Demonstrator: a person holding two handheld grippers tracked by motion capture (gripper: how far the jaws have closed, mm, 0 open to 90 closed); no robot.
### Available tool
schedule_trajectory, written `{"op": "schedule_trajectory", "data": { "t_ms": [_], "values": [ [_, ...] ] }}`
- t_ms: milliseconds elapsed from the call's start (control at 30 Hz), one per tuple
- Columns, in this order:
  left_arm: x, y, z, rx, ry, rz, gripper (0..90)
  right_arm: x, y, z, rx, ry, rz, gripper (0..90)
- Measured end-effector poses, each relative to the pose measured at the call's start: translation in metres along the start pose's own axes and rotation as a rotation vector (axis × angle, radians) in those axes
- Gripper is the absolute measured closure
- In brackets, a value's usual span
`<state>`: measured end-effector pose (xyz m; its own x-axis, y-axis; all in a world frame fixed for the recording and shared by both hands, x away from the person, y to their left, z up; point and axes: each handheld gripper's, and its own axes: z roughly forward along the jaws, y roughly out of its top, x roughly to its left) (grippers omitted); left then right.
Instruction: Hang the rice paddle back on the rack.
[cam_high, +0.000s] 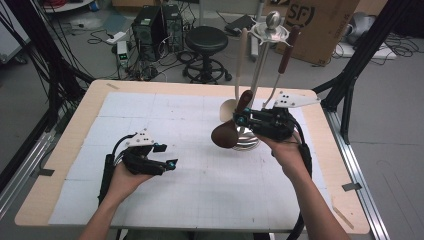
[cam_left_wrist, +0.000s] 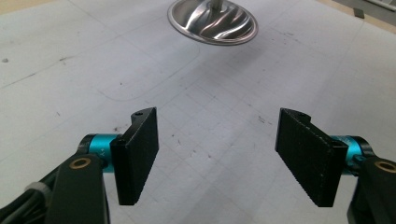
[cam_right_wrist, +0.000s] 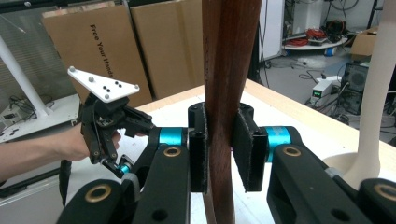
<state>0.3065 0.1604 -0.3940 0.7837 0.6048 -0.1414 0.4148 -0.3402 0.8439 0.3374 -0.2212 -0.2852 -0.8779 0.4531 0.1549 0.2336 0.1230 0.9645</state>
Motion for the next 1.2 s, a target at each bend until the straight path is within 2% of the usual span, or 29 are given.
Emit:
{"op": "schedule_trajectory", "data": {
  "t_ms": [633,1200],
  "values": [
    [0.001,0.000,-0.001,0.005,0.016,-0.007,26.2,0.001,0.039,-0.004,0.014,-0.003,-0.029,77.1],
    [0.005,0.000,-0.002,-0.004,0.031,-0.021,25.1,-0.001,0.058,-0.004,0.010,-0.008,-0.052,77.1]
  ]
}}
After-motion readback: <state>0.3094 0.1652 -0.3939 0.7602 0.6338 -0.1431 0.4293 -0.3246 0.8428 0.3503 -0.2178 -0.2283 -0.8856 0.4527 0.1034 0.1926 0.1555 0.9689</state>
